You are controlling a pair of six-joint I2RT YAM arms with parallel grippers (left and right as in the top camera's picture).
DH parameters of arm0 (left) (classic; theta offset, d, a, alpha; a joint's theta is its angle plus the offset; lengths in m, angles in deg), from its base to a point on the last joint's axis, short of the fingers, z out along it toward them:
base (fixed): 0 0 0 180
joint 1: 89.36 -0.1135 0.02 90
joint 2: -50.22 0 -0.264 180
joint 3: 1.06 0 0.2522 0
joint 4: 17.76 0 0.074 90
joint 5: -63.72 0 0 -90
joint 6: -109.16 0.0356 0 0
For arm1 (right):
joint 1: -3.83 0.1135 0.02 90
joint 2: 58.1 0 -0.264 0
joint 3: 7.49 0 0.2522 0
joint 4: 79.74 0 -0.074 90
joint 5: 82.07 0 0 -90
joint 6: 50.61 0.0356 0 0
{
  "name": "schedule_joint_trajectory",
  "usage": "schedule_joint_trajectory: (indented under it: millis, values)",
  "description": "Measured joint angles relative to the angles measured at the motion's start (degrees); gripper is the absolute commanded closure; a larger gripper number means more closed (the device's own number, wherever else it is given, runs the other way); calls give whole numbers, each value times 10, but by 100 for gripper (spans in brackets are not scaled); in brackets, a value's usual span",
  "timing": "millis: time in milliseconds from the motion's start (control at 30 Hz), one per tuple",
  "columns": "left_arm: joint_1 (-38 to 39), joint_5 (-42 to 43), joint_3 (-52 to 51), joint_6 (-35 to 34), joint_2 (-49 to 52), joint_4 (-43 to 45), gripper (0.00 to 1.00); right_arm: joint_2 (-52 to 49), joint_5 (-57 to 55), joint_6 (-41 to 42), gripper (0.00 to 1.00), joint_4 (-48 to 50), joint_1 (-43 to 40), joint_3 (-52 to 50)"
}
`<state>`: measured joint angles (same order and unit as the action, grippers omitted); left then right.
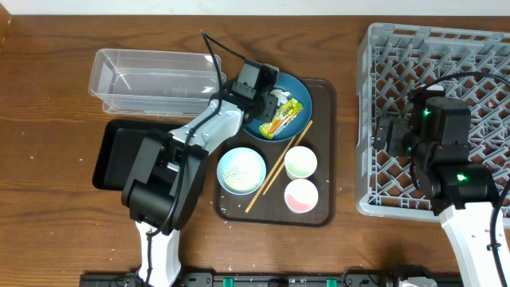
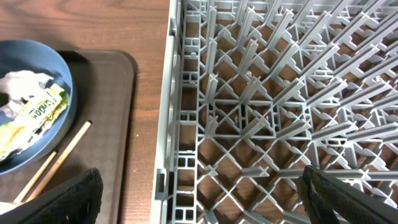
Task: Sort waste into correct bins and load items into the dishwasher rack
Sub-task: 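Grasp the white tissue with the left gripper and lift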
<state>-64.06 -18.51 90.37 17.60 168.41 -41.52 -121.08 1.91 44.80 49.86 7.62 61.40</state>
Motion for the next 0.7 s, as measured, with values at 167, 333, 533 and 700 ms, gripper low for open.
schedule_joint_trajectory:
  millis: [167, 333, 533, 700]
  values:
    - [3, 5, 0, 2, 0, -11, 94, 0, 0, 0, 1, 0, 0, 0]
    - [2, 7, 0, 1, -4, -24, 94, 0, 0, 0, 1, 0, 0, 0]
    - [-15, 7, 0, 1, -86, -49, 94, 0, 0, 0, 1, -1, 0, 0]
    - [-54, -27, 1, 1, -211, -89, 94, 0, 0, 0, 1, 0, 0, 0]
